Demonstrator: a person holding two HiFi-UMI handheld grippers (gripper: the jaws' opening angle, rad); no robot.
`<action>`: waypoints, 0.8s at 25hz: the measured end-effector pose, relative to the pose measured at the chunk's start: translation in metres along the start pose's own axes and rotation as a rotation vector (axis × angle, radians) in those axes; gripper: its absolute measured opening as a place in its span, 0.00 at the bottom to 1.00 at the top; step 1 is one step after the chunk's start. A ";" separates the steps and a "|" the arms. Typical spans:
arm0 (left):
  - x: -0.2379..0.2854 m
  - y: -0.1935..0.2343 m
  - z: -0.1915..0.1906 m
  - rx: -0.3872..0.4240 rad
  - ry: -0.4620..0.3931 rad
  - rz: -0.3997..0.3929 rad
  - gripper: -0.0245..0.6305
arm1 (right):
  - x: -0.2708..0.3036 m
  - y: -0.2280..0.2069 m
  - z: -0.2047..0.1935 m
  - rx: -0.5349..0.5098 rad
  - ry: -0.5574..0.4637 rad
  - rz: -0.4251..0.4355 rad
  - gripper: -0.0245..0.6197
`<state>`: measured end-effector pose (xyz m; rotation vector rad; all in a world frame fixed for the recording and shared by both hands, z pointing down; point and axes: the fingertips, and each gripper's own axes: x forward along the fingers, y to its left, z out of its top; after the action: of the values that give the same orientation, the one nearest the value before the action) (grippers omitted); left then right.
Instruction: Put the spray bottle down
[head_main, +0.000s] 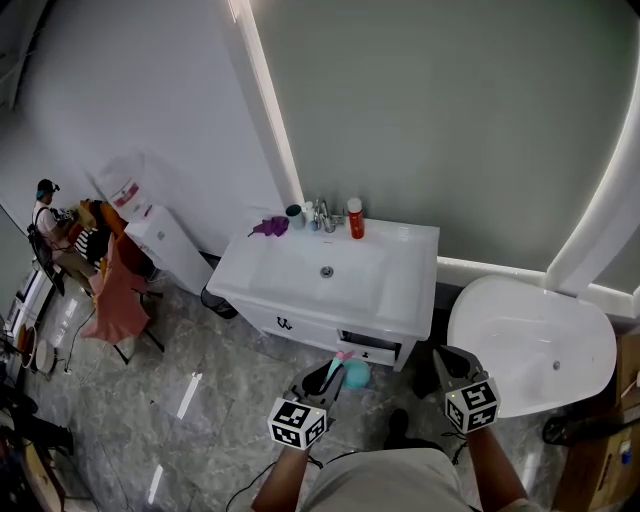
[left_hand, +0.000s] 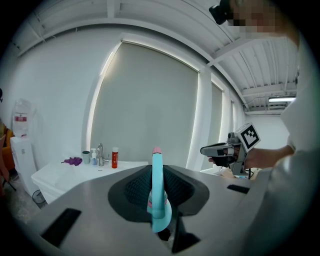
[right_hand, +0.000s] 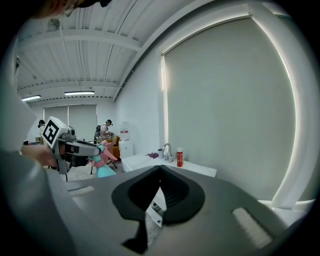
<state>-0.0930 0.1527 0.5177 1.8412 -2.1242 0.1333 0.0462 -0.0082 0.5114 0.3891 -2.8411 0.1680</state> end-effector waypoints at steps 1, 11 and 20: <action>0.008 0.002 0.004 0.000 0.000 0.005 0.14 | 0.006 -0.008 0.003 0.001 -0.001 0.004 0.05; 0.081 0.005 0.027 -0.007 0.002 0.064 0.14 | 0.050 -0.085 0.021 0.006 -0.010 0.068 0.05; 0.123 0.000 0.024 -0.034 0.037 0.092 0.14 | 0.072 -0.129 0.011 0.058 0.012 0.104 0.05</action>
<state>-0.1116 0.0293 0.5321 1.7095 -2.1728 0.1508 0.0132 -0.1515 0.5307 0.2519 -2.8511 0.2729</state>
